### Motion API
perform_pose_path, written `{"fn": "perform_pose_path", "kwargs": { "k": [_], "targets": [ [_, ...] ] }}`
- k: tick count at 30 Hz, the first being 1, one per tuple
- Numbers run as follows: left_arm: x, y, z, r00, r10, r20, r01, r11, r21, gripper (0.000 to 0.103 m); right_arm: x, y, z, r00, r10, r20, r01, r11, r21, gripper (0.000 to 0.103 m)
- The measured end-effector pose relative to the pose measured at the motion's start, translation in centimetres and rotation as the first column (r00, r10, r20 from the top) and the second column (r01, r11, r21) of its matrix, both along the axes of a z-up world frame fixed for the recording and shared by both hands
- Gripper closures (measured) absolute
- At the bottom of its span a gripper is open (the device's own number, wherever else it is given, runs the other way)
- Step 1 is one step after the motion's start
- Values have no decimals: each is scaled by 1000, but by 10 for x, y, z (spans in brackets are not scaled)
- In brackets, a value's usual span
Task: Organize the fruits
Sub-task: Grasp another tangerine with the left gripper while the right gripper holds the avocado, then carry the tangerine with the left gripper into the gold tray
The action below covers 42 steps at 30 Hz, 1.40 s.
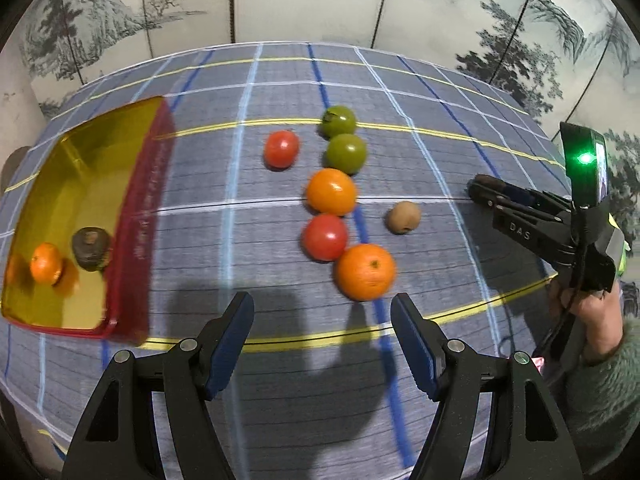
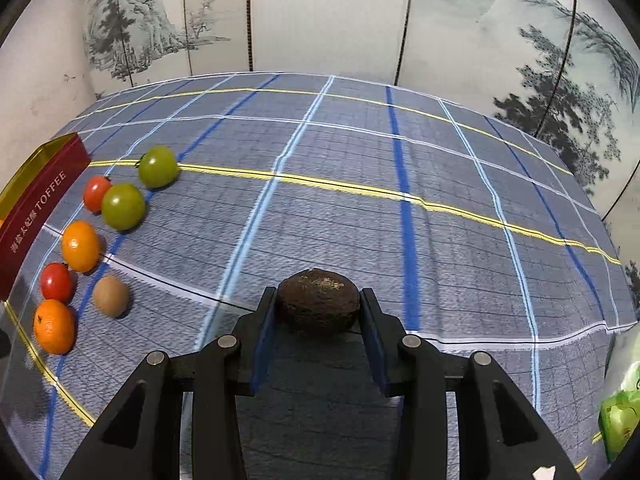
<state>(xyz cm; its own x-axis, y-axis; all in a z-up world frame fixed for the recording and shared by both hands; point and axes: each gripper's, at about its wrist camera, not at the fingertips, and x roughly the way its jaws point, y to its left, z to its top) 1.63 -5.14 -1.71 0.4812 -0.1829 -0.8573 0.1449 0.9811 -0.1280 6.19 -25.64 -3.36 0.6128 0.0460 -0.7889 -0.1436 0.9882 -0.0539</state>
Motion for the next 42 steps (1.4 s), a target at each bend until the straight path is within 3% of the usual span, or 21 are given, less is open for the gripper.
{"fn": "perform_pose_path", "kwargs": {
  "k": [7,14,24,27,42],
  "targets": [
    [12,-23,-9,1000,-9,-14,9,1000,10,32,2,-5,-1,1000,-5,-6,5,1000,23,66],
    [25,-26,-19,999,35,-32,-34,999,29,39,3,-7,-1,1000,-4,-11,5,999,46,66],
    [28,-35,-28,999,15,-39,-15,1000,16,63,3,-7,-2,1000,-3,-12,4,999,52,65],
    [26,-34,-27,1000,20,-23,-19,999,39,64,3,-7,-2,1000,-3,-12,4,999,51,65],
    [15,-5,-2,999,33,9,-33,999,12,65,3,-6,-2,1000,-3,-12,4,999,51,65]
  ]
}}
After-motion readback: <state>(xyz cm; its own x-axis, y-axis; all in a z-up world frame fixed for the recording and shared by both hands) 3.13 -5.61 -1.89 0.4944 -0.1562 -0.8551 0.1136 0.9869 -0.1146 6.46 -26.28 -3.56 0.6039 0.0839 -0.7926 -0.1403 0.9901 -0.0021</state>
